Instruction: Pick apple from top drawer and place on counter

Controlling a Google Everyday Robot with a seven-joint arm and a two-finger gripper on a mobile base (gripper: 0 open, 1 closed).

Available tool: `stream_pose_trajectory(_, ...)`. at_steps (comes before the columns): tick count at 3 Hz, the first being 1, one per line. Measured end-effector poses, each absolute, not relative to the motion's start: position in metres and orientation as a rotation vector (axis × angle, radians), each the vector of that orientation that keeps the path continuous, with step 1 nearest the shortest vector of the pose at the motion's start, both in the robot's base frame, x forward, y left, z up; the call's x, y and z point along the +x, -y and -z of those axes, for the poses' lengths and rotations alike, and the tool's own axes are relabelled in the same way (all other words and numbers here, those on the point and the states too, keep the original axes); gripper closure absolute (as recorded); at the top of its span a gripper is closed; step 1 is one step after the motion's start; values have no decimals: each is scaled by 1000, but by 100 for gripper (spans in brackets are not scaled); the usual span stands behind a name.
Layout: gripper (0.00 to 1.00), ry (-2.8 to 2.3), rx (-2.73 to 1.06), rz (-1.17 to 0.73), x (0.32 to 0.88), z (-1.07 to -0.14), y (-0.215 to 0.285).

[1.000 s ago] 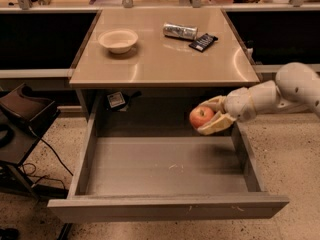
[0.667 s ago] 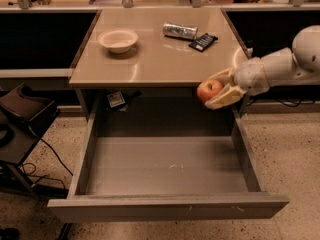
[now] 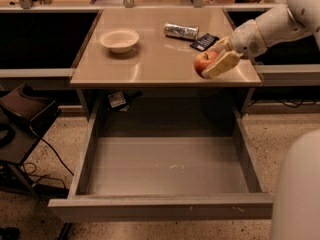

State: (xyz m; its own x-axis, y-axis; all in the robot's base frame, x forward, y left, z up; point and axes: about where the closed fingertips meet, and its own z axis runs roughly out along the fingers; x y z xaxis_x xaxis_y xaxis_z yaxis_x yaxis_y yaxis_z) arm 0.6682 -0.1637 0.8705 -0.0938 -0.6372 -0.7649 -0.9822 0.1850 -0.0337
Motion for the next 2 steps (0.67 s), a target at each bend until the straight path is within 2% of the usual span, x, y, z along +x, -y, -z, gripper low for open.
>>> stream_pose_trajectory(1,100,-1811,-1506,-775,703,-848,140)
stream_pose_trajectory(2,100,-1729,-1427,-780,743,-837,133)
